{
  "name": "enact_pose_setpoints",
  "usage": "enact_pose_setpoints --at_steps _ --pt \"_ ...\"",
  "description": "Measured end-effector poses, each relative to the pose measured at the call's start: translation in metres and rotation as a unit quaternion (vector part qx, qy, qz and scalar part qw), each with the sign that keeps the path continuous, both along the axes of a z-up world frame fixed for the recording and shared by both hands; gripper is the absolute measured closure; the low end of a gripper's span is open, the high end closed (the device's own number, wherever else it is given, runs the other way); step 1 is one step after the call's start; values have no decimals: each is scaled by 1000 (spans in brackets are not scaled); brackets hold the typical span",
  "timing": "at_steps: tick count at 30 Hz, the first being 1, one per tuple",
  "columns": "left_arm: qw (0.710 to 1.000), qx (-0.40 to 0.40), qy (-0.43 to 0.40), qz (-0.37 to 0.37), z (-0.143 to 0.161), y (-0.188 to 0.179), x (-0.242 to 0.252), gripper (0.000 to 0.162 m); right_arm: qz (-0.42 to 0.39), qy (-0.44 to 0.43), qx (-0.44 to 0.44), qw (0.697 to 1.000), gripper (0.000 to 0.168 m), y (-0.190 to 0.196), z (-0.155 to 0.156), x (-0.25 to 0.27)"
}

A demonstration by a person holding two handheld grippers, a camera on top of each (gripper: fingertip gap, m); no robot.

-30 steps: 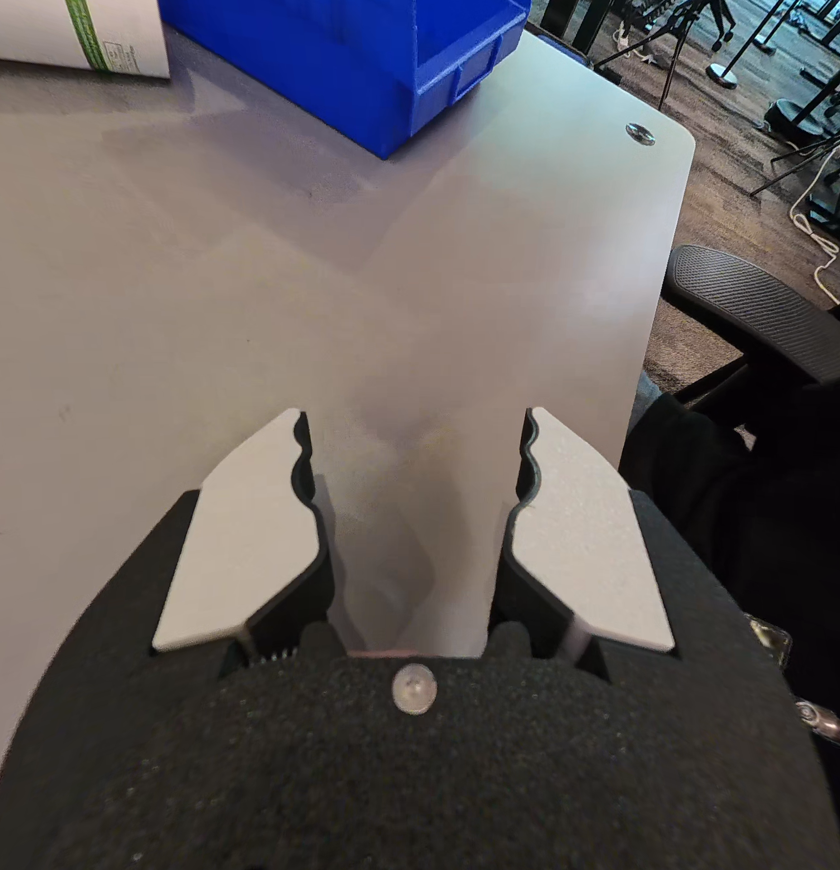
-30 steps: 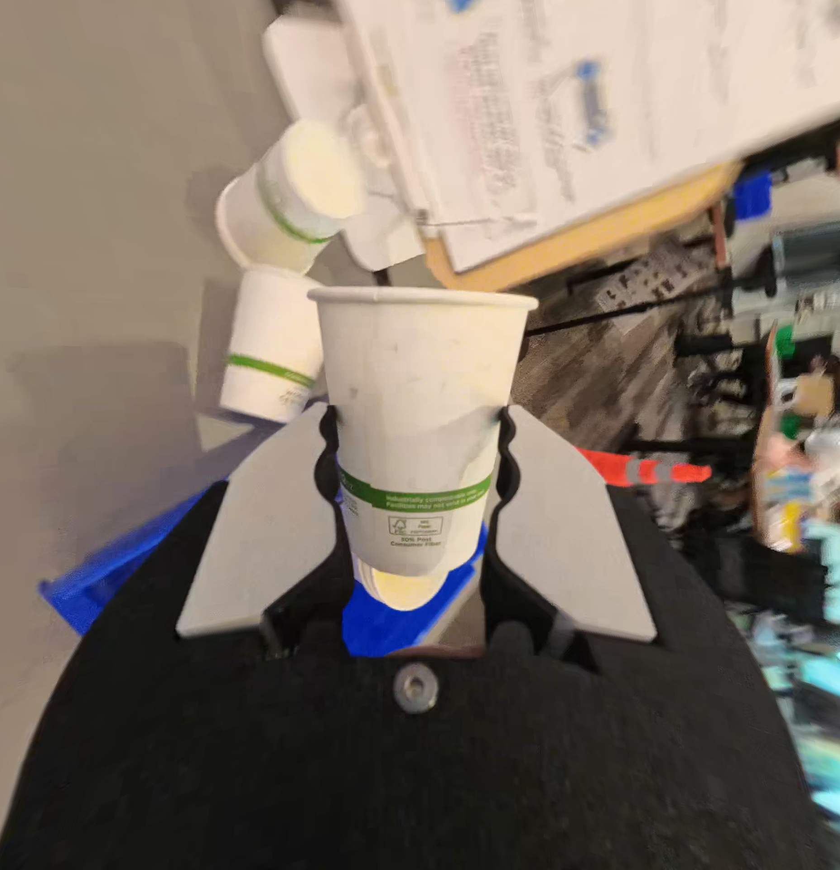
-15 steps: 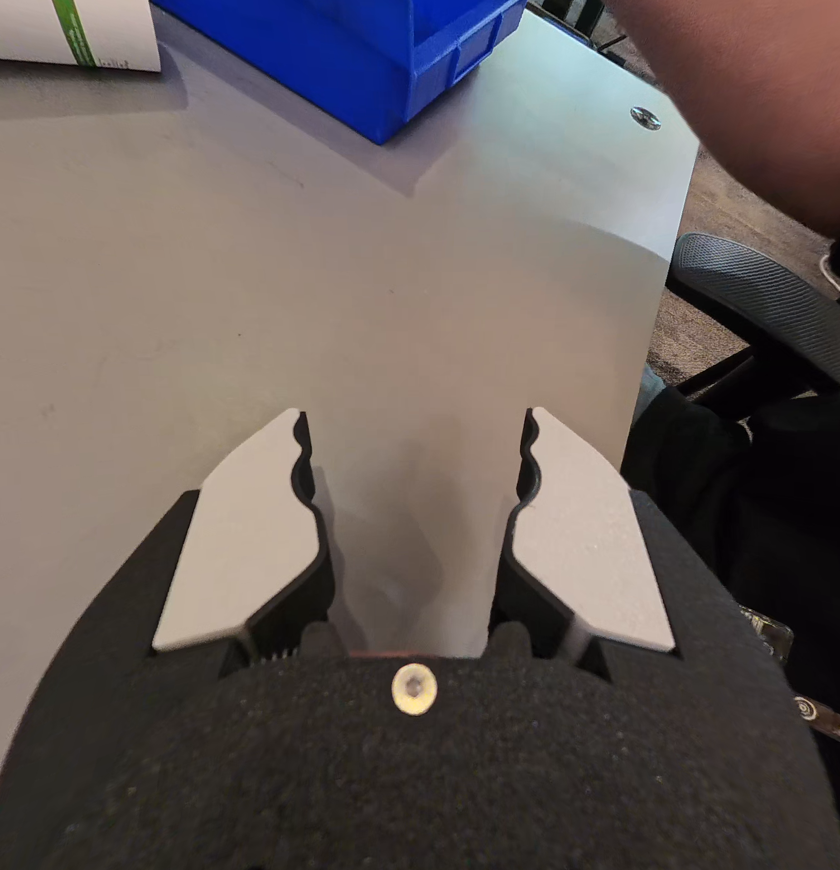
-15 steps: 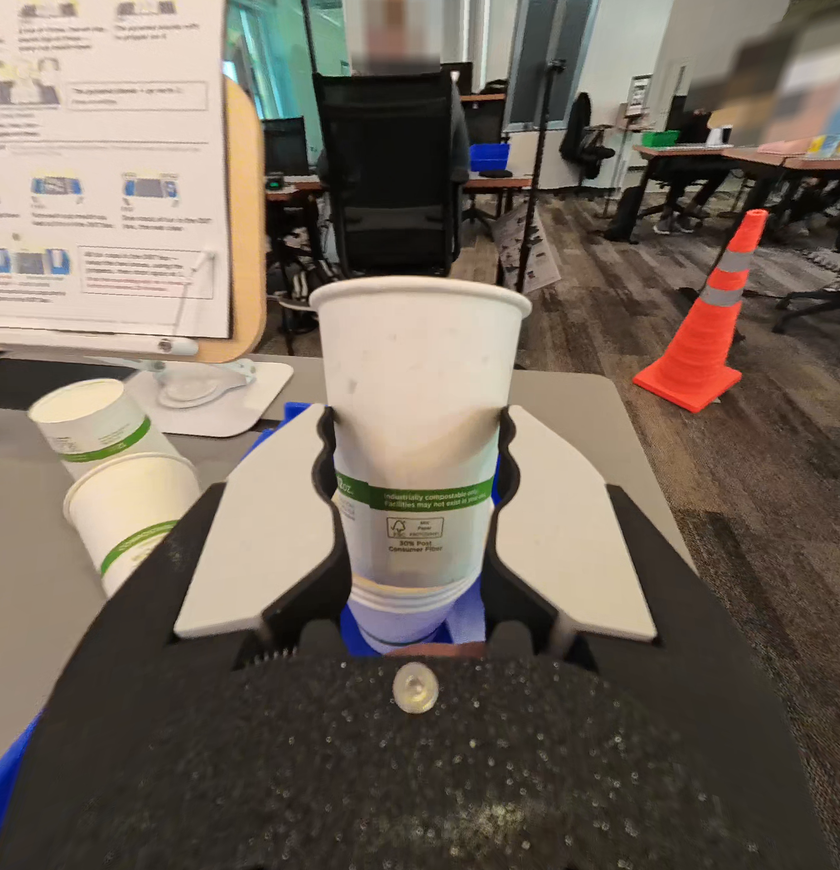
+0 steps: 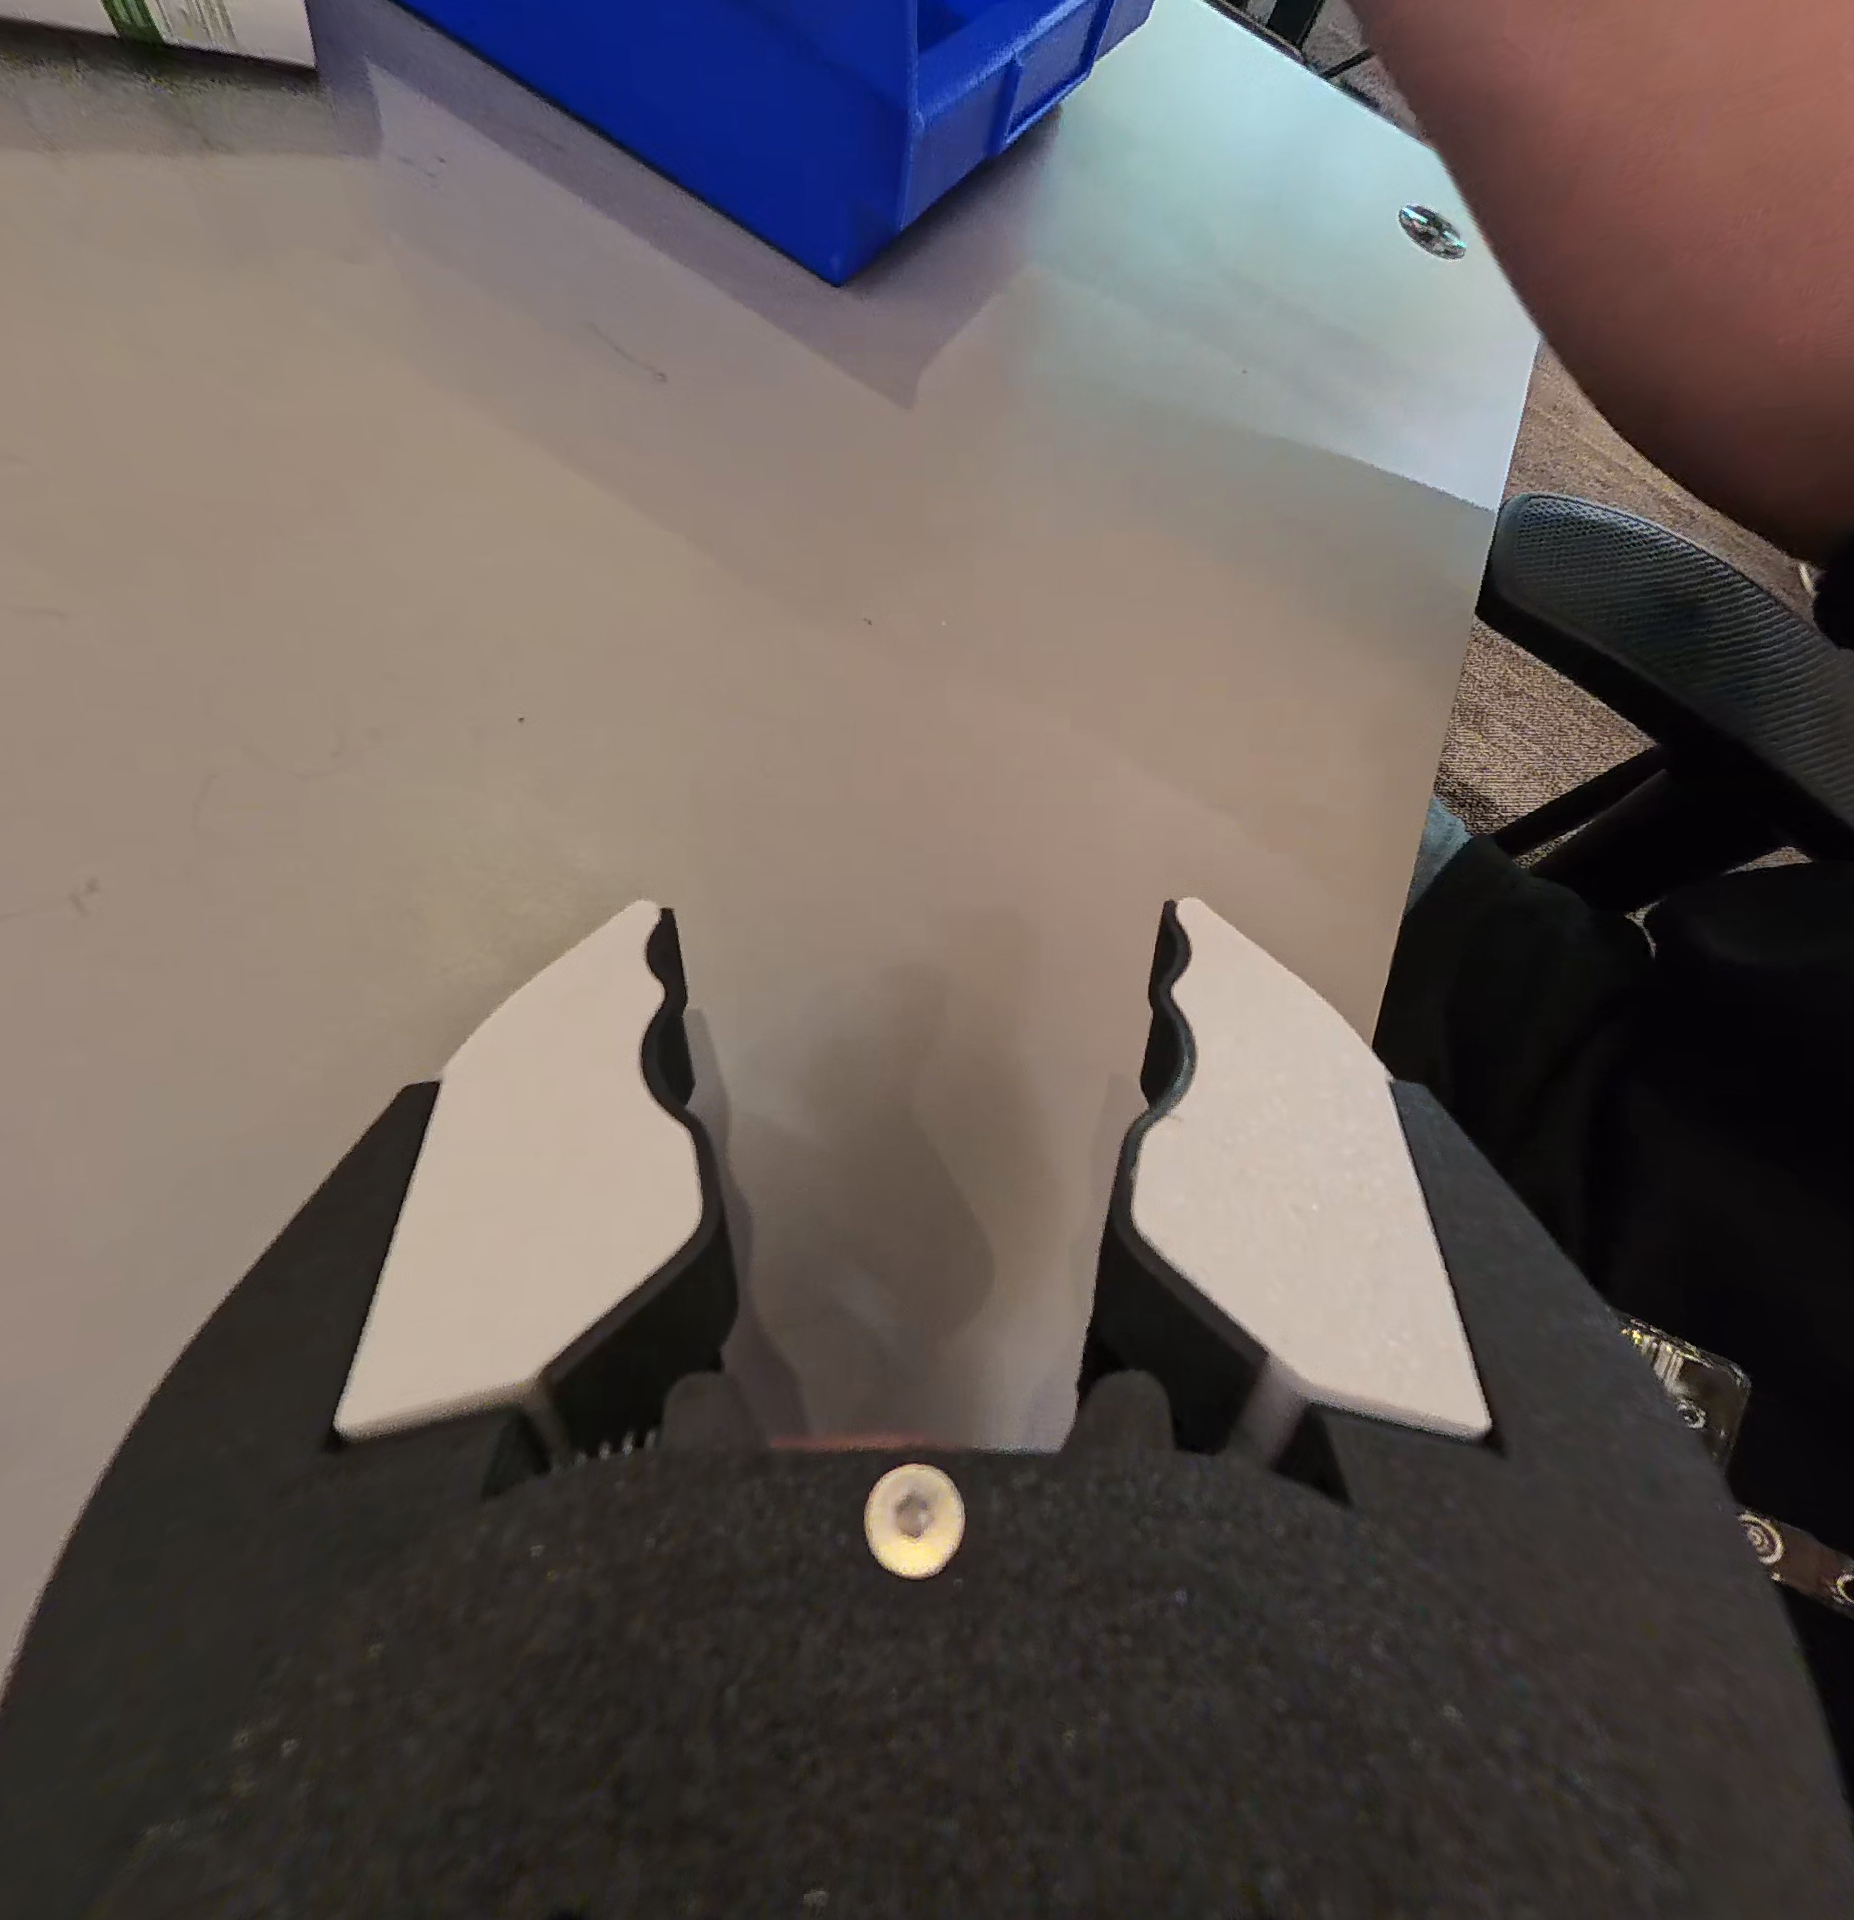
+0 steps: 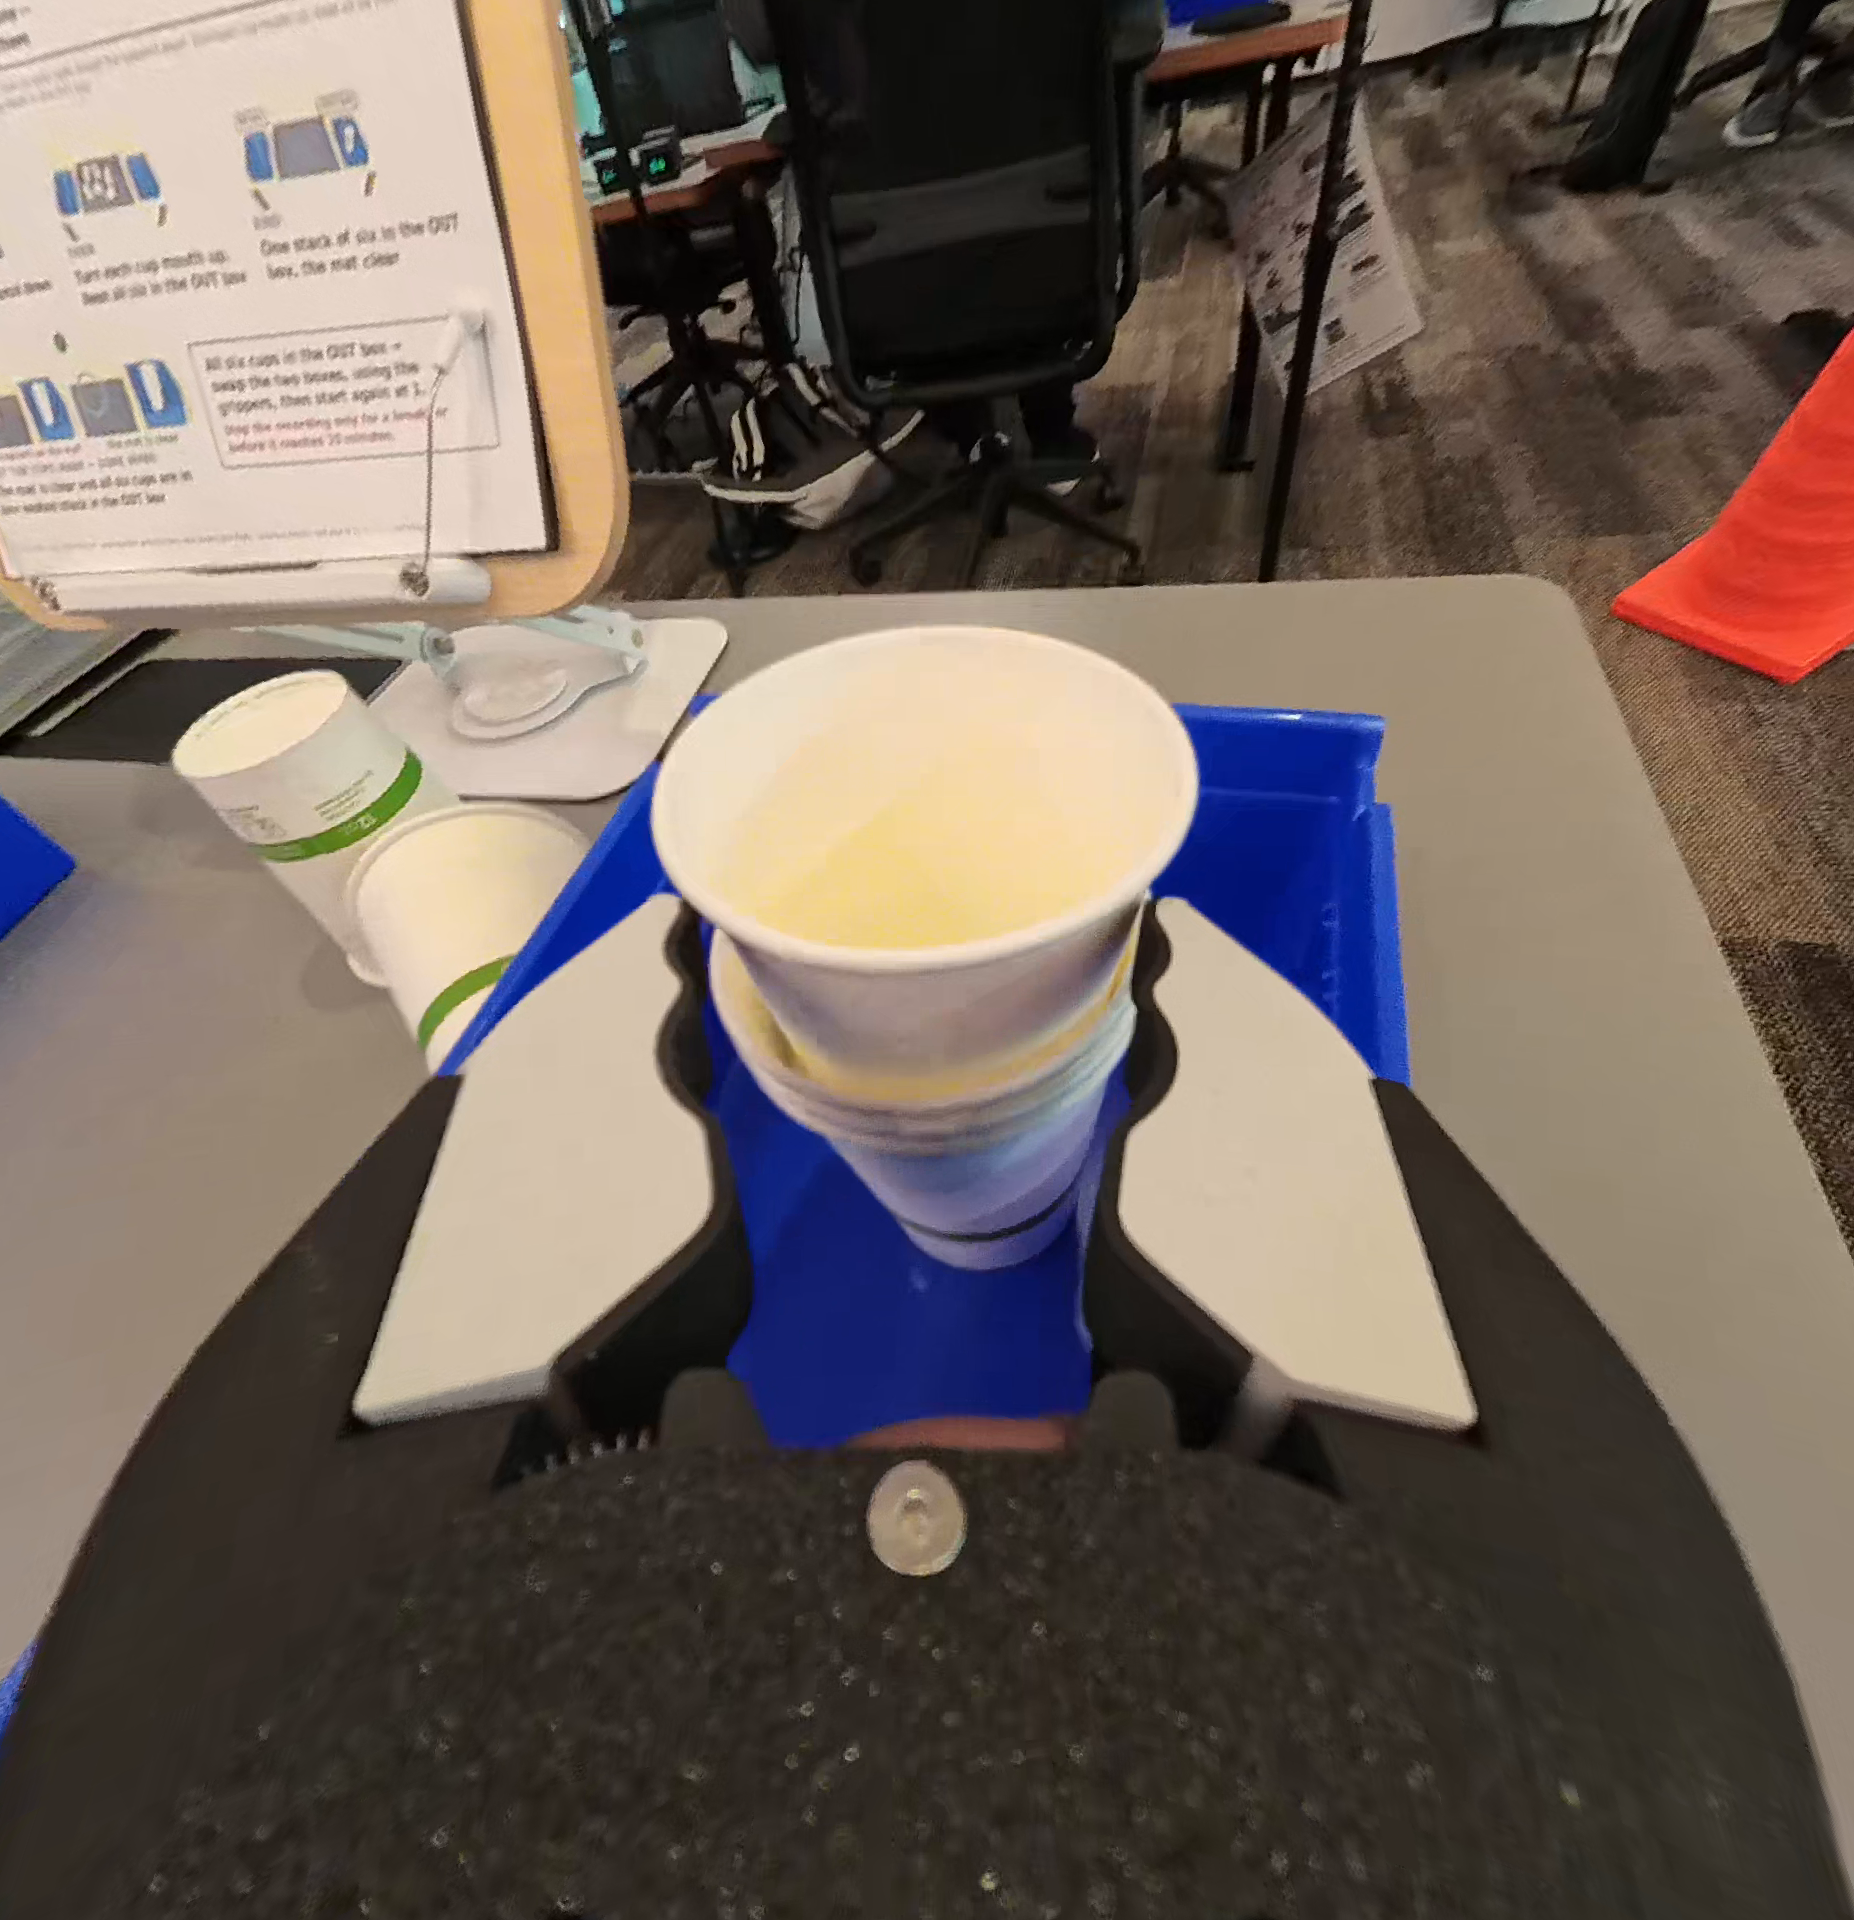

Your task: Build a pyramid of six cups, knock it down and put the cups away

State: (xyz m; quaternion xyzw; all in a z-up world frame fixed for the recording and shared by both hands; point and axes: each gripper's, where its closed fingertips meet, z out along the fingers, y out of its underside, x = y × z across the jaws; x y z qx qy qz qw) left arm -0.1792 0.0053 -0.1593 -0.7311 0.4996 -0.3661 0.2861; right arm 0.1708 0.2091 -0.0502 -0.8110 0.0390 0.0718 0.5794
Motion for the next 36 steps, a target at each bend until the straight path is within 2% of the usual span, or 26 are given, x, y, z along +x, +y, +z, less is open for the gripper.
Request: enact_pose_setpoints --at_steps 4,7,10,12,14,17,22,24,27,29,33,36 --pt "1000 -1 2 -3 0 -2 0 77 22 -27 -23 999 87 -23 1 -9" --pt "1000 1 0 -3 0 -2 1 77 36 -27 -2 999 87 -50 8 -26" --pt "1000 2 -3 -2 2 -1 1 77 88 -1 41 995 84 -87 3 -80" --pt "1000 2 -2 0 2 -1 0 77 126 21 72 989 89 -116 -6 -125" --pt "1000 2 -6 1 4 0 -1 77 170 32 60 983 89 -136 -20 -165" --pt "1000 1 -7 4 5 2 -2 77 202 31 34 978 89 -149 -36 -194" --pt "1000 6 -7 5 6 4 -3 77 218 -30 -4 976 88 -146 -52 -208" --pt "1000 5 -6 5 6 4 -3 77 228 -52 -19 972 88 -141 -50 -217" --pt "1000 4 -4 5 5 4 -3 77 230 -135 -43 963 85 -122 -37 -225" --pt "1000 3 -2 2 4 2 -2 77 233 -190 -81 950 77 -100 -29 -231" --pt "1000 7 2 -4 4 -1 -1 77 220 -278 -124 927 78 -23 -2 -235" --pt "1000 14 5 -4 3 -2 -2 77 216 -322 -203 899 69 38 -10 -224"
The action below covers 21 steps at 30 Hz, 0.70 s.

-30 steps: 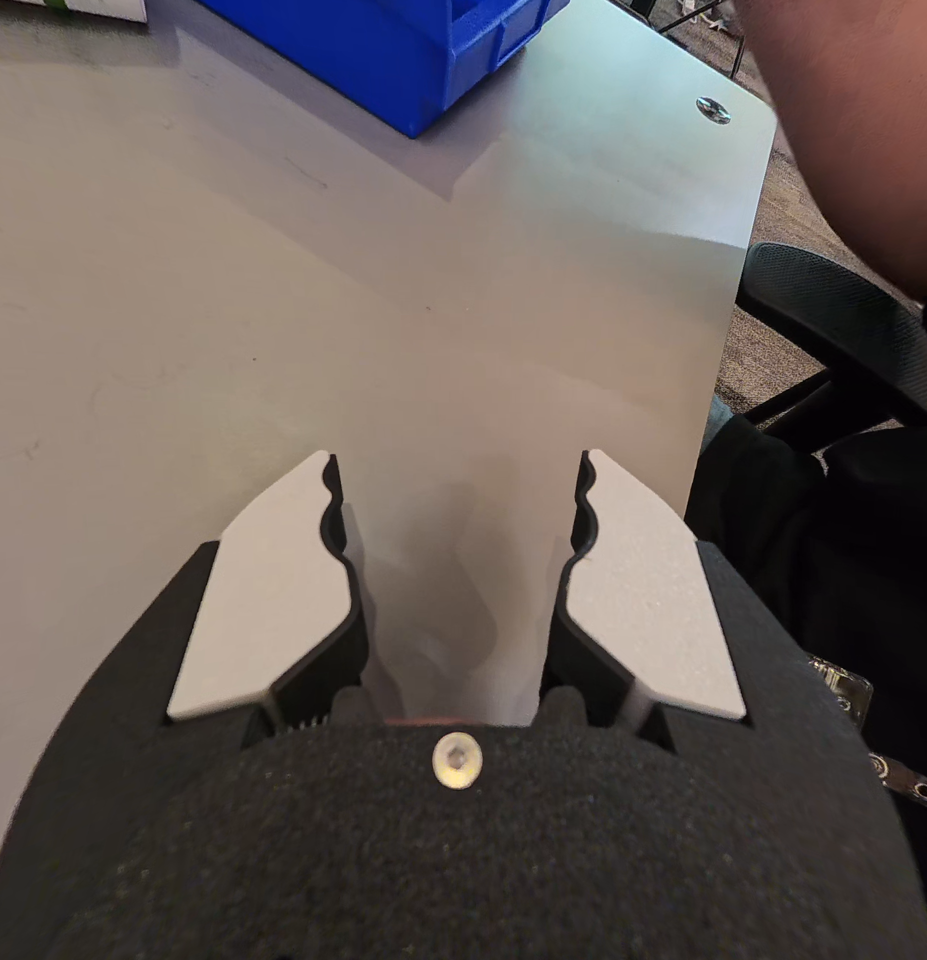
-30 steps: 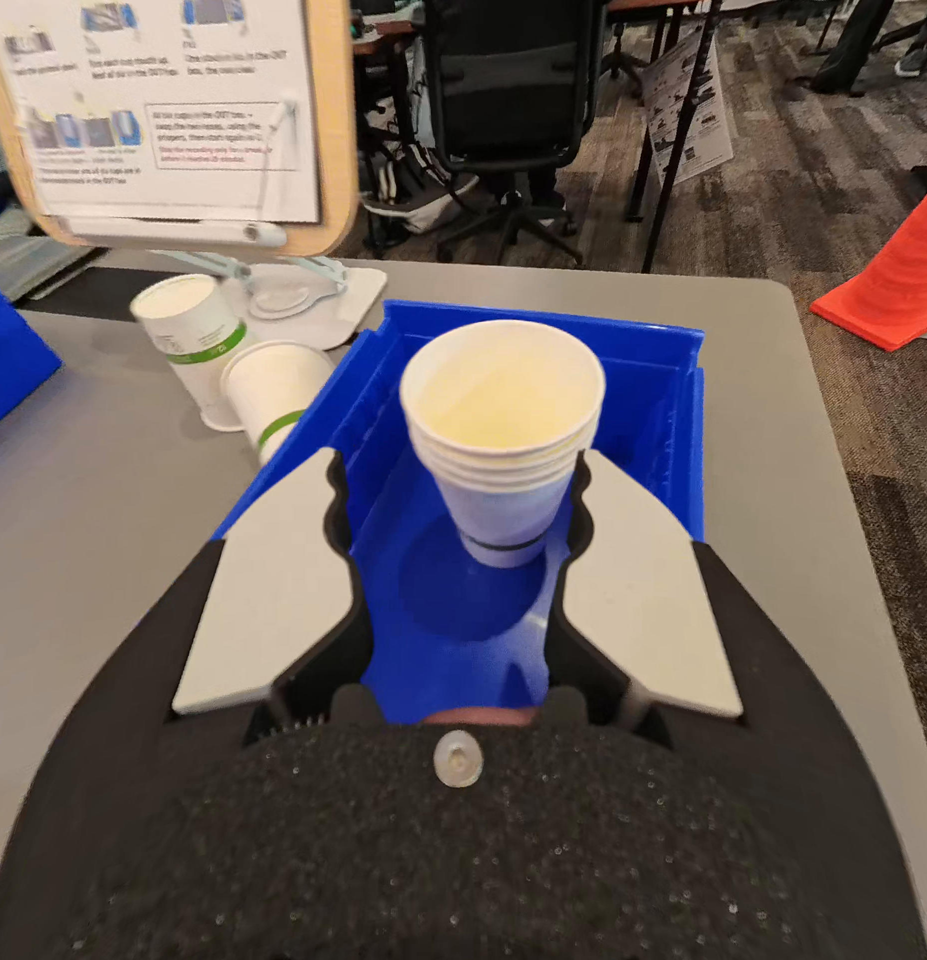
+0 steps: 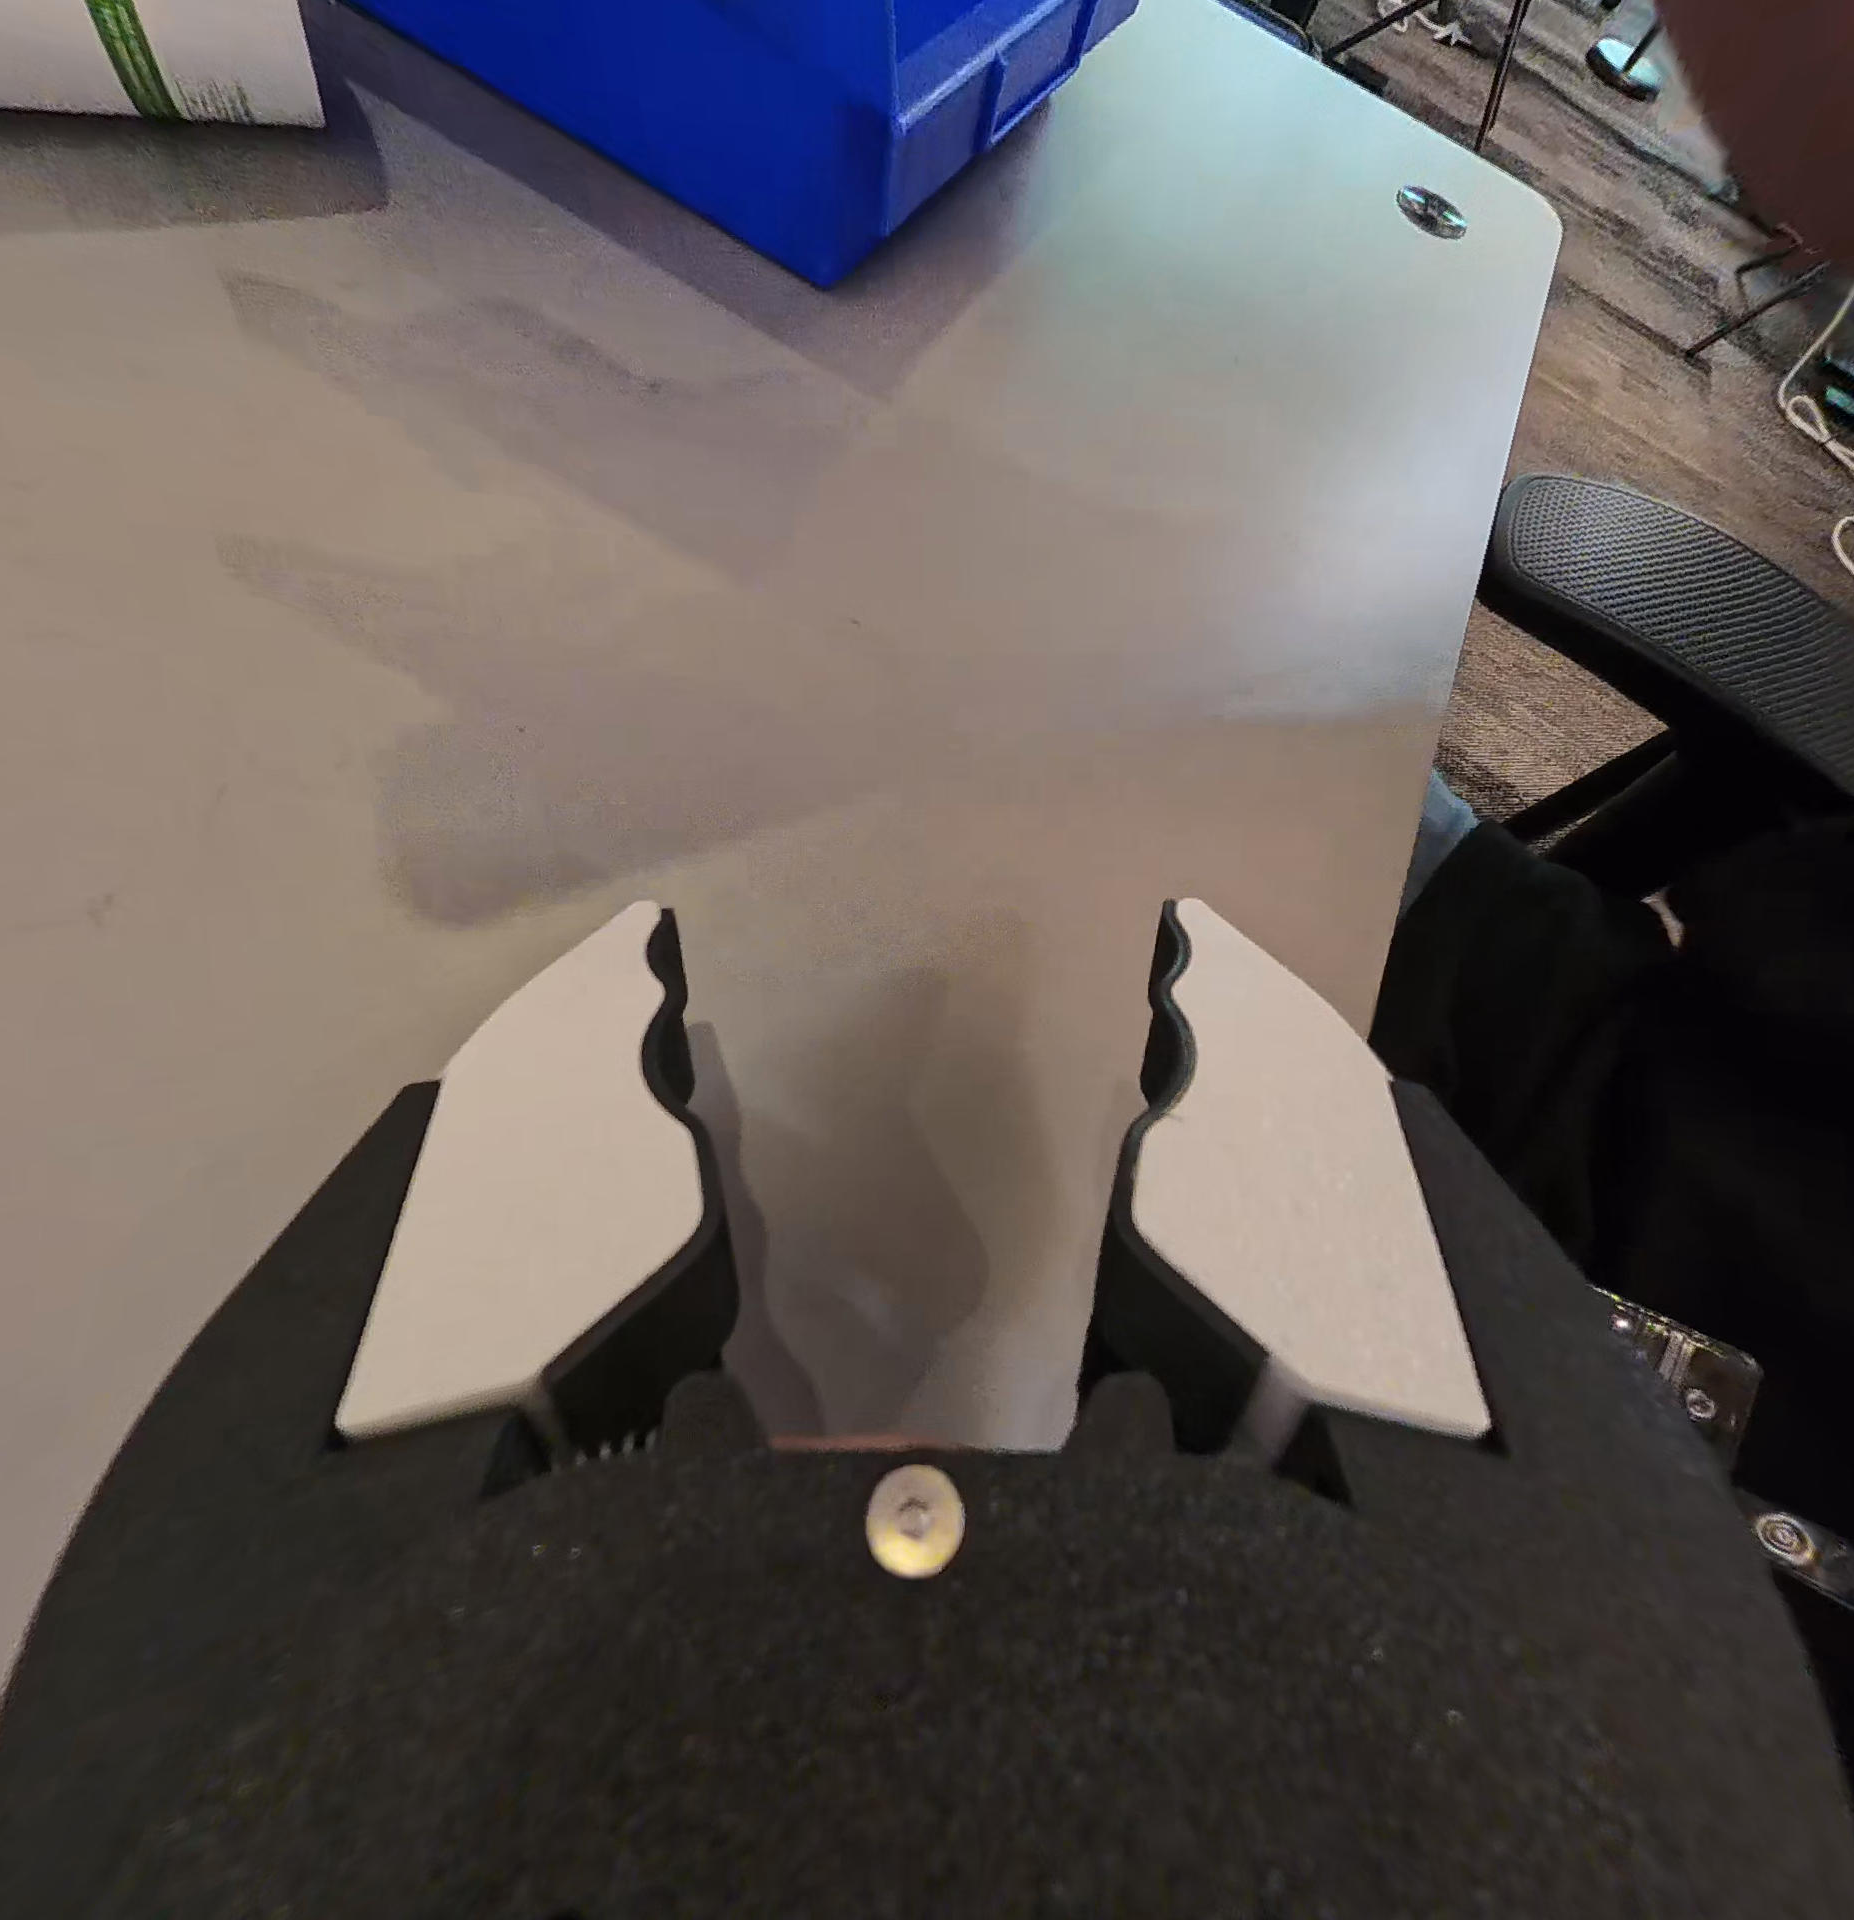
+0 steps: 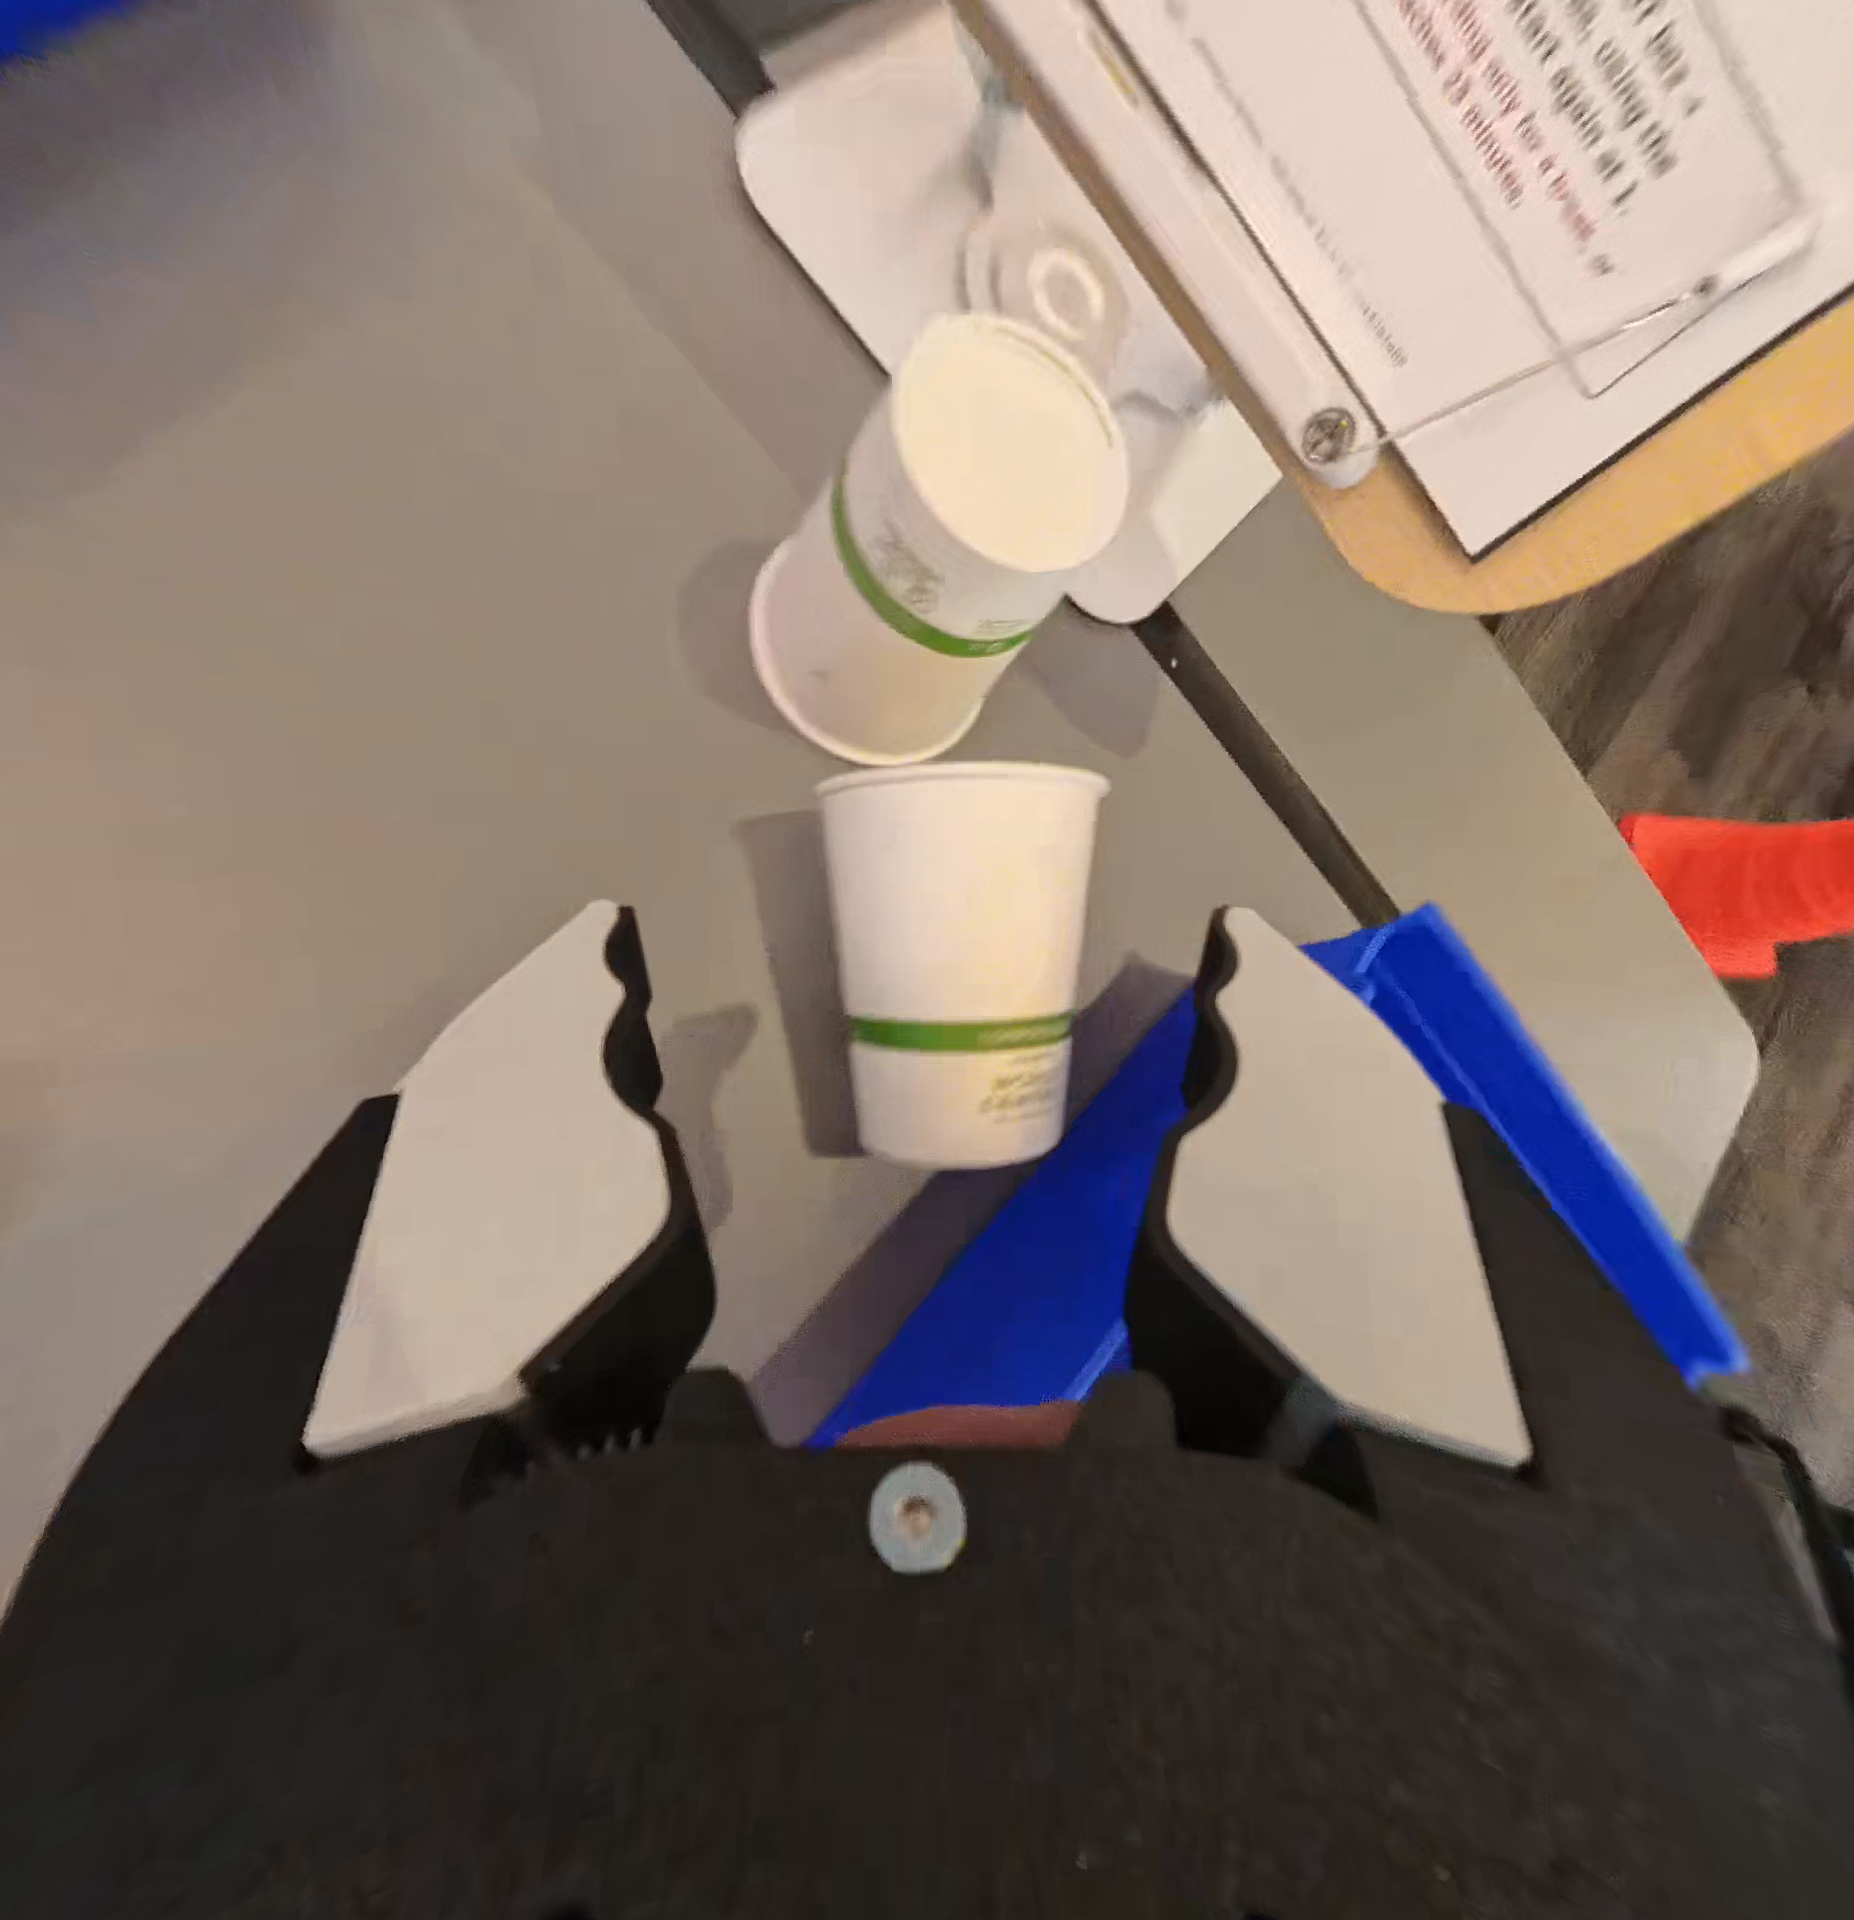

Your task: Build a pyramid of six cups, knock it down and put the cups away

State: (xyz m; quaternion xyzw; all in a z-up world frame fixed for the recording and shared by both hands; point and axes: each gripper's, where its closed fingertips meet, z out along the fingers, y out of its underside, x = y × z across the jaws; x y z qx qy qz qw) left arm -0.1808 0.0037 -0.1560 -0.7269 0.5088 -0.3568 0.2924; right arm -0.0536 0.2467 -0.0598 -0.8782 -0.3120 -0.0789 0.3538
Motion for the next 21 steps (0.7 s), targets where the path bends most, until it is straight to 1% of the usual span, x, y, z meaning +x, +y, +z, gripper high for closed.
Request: enact_pose_setpoints --at_steps 2,5,7,9,11,13,15,17,19,21 --pt "1000 0 3 2 -2 2 -1 77 -7 -20 -60 998 64 27 -16 6" --pt "1000 -4 5 5 -3 5 -4 77 -20 -31 -150 988 55 48 -45 9" --pt "1000 -6 2 4 -1 5 -6 77 -28 -35 -182 982 53 54 -62 8" --pt "1000 -4 0 5 1 6 -6 77 -35 -65 -194 978 53 58 -75 12" --pt "1000 -3 -1 3 3 6 -7 77 -39 -89 -200 975 60 58 -85 16" --pt "1000 0 -1 1 3 5 -6 77 -45 -102 -186 976 77 61 -90 19" --pt "1000 -1 0 -2 3 4 -6 77 -49 -103 -163 980 79 62 -89 22" --pt "1000 0 2 -4 2 2 -5 77 -47 -95 -123 987 79 62 -77 21" --pt "1000 2 5 -6 1 1 -5 77 -40 -63 -65 995 80 58 -52 15" --pt "1000 5 5 -6 2 0 -5 77 -31 -25 12 999 80 48 -14 11"
